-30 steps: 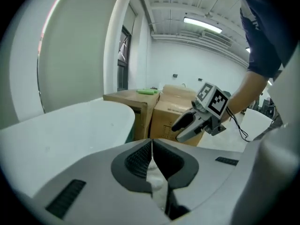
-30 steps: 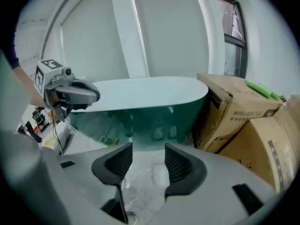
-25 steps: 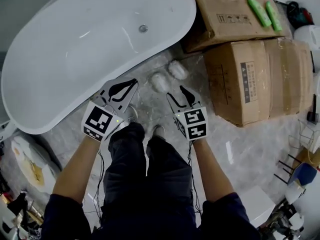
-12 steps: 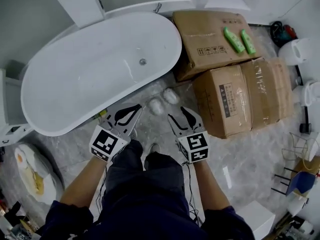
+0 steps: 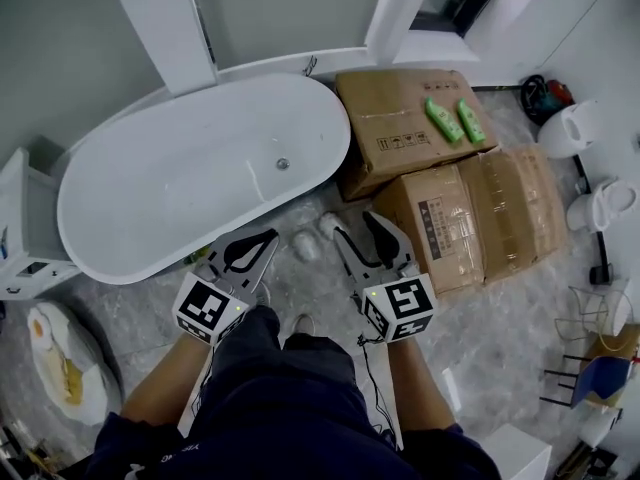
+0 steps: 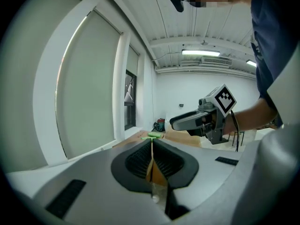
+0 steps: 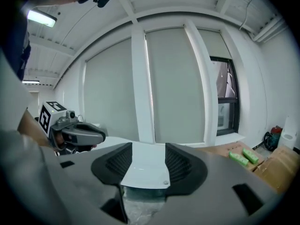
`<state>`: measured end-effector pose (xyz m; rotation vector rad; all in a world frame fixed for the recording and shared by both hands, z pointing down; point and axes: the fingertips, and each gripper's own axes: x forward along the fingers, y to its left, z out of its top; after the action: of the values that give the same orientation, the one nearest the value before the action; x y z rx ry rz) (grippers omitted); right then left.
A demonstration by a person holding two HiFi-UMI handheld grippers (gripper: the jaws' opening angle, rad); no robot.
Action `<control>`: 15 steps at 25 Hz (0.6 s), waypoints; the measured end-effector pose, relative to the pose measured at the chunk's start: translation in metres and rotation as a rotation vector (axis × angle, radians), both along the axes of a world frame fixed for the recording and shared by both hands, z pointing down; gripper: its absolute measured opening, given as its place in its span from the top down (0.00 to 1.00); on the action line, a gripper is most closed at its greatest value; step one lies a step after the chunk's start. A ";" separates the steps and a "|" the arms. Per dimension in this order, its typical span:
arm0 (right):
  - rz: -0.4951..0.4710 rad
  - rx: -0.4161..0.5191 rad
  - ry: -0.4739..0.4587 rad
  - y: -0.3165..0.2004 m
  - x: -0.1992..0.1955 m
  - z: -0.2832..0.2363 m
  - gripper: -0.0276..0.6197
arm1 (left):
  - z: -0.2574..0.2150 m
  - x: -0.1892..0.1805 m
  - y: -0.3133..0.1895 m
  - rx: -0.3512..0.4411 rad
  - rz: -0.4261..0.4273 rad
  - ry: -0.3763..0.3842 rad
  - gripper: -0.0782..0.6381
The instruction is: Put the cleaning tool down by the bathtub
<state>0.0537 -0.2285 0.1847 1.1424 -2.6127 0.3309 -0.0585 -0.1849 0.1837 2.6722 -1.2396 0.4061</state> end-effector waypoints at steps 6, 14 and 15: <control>-0.007 0.059 -0.023 0.018 -0.002 -0.039 0.62 | -0.039 0.002 0.011 0.048 -0.013 0.020 0.84; -0.040 0.111 -0.046 0.040 -0.004 -0.071 0.67 | -0.068 0.014 0.021 0.095 -0.017 0.041 0.84; -0.041 0.111 -0.049 0.043 -0.005 -0.073 0.68 | -0.070 0.016 0.022 0.104 -0.015 0.041 0.84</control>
<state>0.0485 -0.1859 0.1113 1.1273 -2.7238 0.2103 -0.0426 -0.1629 0.1136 2.7403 -1.3021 0.2903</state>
